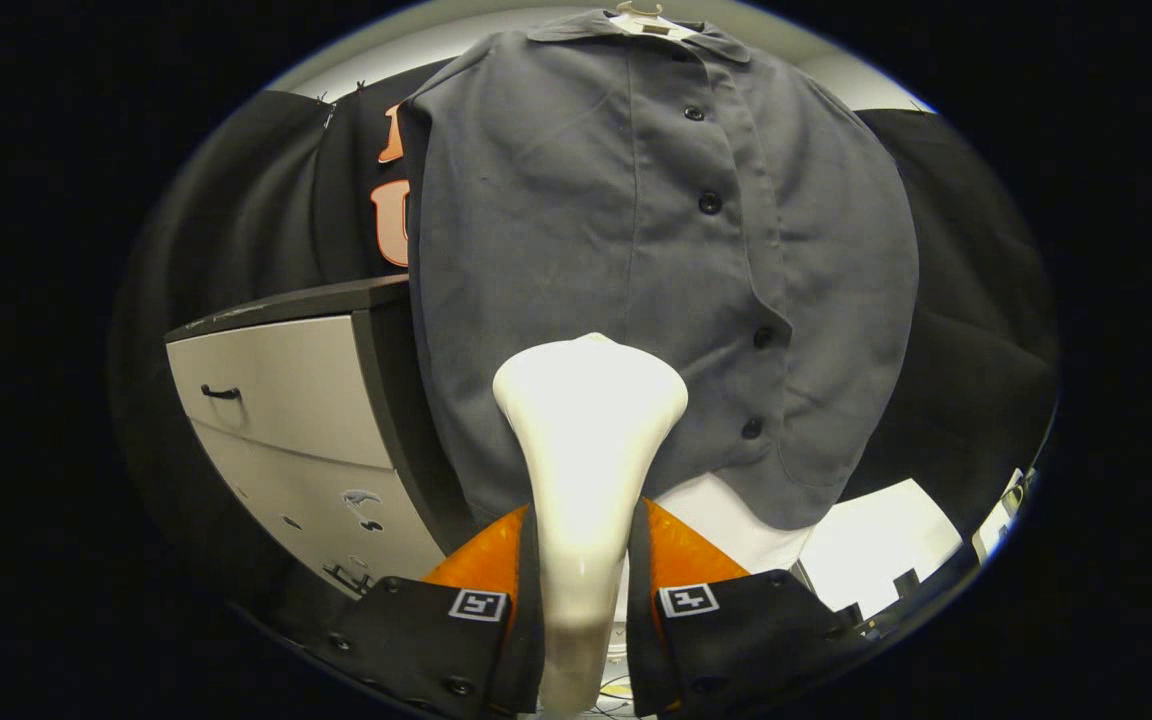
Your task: Iron the clothes twice with a garment steamer, once on the left side and once on the right side.
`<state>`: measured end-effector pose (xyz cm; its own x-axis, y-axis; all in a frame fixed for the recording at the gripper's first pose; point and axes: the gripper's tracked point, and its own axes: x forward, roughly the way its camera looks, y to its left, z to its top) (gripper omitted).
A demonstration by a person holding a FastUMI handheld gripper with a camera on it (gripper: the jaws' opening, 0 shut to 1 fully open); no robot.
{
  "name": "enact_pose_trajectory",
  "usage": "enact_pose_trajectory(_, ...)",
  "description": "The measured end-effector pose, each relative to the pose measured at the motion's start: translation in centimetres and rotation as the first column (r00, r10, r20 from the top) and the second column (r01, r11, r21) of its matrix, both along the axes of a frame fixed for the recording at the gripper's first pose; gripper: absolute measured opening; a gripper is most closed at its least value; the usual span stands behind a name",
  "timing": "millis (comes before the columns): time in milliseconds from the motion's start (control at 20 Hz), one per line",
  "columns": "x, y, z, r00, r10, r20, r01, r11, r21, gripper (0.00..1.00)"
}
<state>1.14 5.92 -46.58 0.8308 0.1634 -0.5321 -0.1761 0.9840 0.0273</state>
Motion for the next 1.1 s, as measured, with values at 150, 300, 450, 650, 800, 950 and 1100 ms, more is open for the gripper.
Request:
enact_pose_trajectory(150,-0.9,-0.1,-1.7,1.000,-0.001,-0.030,0.001,1.000,-0.003,0.41)
enact_pose_trajectory(300,-2.0,-0.4,-3.4,0.998,-0.010,-0.066,0.009,1.000,-0.011,0.41)
enact_pose_trajectory(450,-3.1,-0.8,-4.2,0.996,-0.015,-0.091,0.014,1.000,-0.011,0.42)
enact_pose_trajectory(650,-3.4,-1.2,-3.6,0.996,-0.021,-0.086,0.019,1.000,-0.015,0.41)
enact_pose_trajectory(800,-3.9,-1.6,-1.6,0.997,-0.024,-0.069,0.024,1.000,-0.008,0.41)
enact_pose_trajectory(950,-4.3,-2.1,0.9,0.999,-0.027,-0.047,0.027,1.000,0.003,0.41)
enact_pose_trajectory(1100,-4.3,-2.8,4.5,0.999,-0.032,-0.014,0.032,0.999,0.023,0.41)
